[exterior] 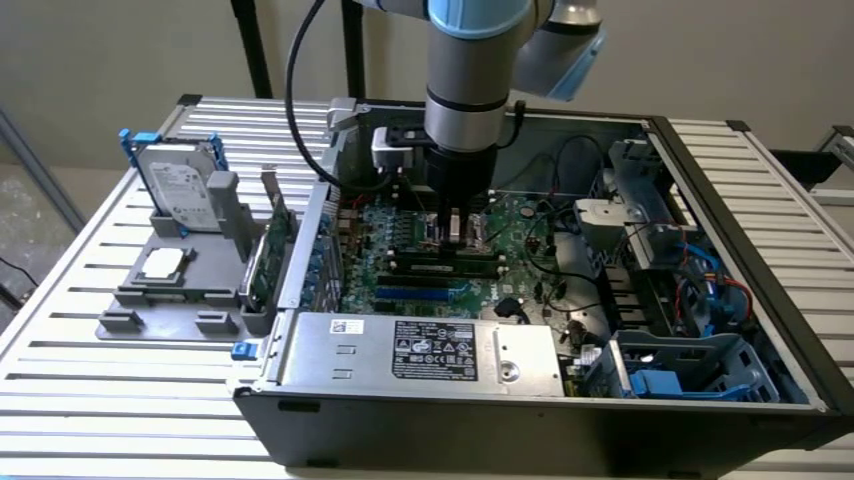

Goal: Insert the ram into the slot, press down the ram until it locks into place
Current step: 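Press down the ram until it locks into place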

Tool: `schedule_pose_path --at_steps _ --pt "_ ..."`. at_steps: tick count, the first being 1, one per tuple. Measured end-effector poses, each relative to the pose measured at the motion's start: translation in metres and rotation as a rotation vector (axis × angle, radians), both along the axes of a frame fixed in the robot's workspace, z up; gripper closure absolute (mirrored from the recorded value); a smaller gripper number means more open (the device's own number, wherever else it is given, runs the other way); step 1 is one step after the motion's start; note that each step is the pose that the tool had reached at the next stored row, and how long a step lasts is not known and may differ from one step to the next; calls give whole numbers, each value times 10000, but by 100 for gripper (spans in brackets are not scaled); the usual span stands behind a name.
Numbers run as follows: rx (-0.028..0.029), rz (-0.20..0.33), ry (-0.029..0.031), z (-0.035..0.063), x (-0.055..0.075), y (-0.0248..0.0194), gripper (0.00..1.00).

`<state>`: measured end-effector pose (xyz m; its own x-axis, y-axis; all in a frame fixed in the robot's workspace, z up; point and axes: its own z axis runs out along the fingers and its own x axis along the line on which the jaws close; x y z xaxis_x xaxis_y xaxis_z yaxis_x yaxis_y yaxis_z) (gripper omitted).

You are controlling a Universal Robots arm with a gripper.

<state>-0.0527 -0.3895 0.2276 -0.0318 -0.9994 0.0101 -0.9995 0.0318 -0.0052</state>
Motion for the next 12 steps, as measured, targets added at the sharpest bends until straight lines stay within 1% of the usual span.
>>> schedule_pose_path --at_steps 1,2,4,6,9,12 --pt "5 -3 1 41 -1 1 89" --pt "-7 -3 3 89 -1 0 89" --pt "-11 0 4 179 0 -1 89" --pt "-11 1 4 244 4 -1 89" --pt "-11 -1 4 312 9 -1 89" --pt "-10 1 4 331 11 -1 89"
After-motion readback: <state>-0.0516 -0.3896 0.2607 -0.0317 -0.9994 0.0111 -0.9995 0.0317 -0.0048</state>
